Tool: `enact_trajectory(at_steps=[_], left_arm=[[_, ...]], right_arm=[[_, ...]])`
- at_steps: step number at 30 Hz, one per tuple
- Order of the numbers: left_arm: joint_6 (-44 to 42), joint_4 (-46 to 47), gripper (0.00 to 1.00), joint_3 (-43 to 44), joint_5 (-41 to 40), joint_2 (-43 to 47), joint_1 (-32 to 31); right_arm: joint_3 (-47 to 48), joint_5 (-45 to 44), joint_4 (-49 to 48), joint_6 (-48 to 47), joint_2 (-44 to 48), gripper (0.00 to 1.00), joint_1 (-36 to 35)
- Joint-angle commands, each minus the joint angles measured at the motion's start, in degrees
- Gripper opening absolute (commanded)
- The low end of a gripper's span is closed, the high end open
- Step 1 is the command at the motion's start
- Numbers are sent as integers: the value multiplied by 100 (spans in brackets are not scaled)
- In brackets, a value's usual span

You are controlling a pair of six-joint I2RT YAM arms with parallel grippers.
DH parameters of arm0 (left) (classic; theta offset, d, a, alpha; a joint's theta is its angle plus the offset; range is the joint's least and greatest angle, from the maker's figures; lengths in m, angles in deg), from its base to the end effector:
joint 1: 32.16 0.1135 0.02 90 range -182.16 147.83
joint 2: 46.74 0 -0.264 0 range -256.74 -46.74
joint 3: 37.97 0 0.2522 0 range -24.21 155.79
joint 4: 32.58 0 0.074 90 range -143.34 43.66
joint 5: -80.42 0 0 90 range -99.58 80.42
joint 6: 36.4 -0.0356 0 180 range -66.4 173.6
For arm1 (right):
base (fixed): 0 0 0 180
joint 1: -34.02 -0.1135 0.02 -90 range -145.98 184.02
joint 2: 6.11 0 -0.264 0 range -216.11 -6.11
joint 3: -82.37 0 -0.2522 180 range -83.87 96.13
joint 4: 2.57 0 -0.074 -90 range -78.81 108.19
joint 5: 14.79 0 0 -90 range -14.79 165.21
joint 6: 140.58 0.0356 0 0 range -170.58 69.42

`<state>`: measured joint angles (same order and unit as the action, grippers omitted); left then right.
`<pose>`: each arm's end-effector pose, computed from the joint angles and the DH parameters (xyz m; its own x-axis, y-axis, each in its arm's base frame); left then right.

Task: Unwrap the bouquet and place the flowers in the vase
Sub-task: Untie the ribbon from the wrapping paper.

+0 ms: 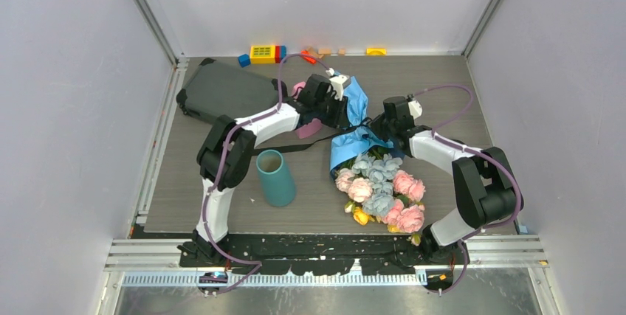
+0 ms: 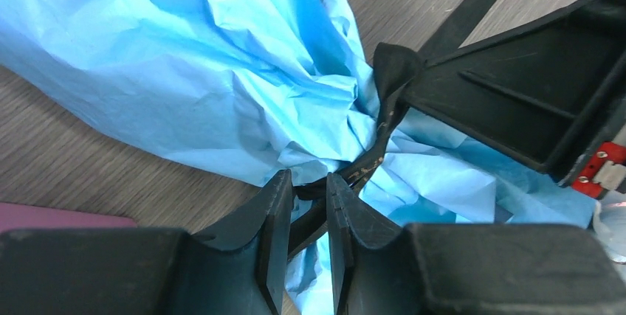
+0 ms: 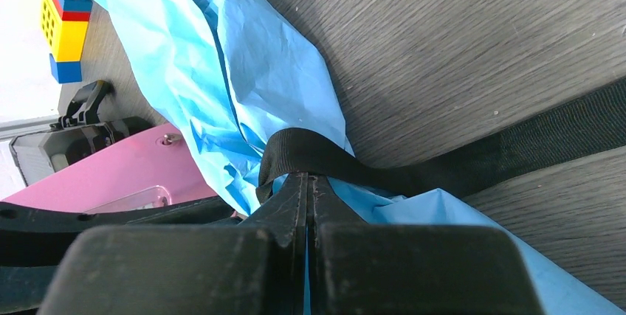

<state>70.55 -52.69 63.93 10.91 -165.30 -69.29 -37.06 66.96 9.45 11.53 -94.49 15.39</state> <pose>0.3702 -0.2959 0.2088 -0.6865 0.1773 -0.7052 0.6156 0.6578 -0.4340 0.3044 0.0972 0.1898 -0.4711 0.7643 -0.4405 0.4374 0.6360 0.6358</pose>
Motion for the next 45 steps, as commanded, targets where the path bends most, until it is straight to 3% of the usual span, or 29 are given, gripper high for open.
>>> enact_trajectory(at_steps=[1,19,45], left_arm=[[-267,-22,27,32,-161,39,-54],[-482,-154,30,-274,-423,182,-201],[-328,511,39,-202,122,265,-258]], right_arm=[[18,-46,-307,6,57,0,18],[-43,15,-377,33,48,0,53],[-118,45,-389,47,130,0,61]])
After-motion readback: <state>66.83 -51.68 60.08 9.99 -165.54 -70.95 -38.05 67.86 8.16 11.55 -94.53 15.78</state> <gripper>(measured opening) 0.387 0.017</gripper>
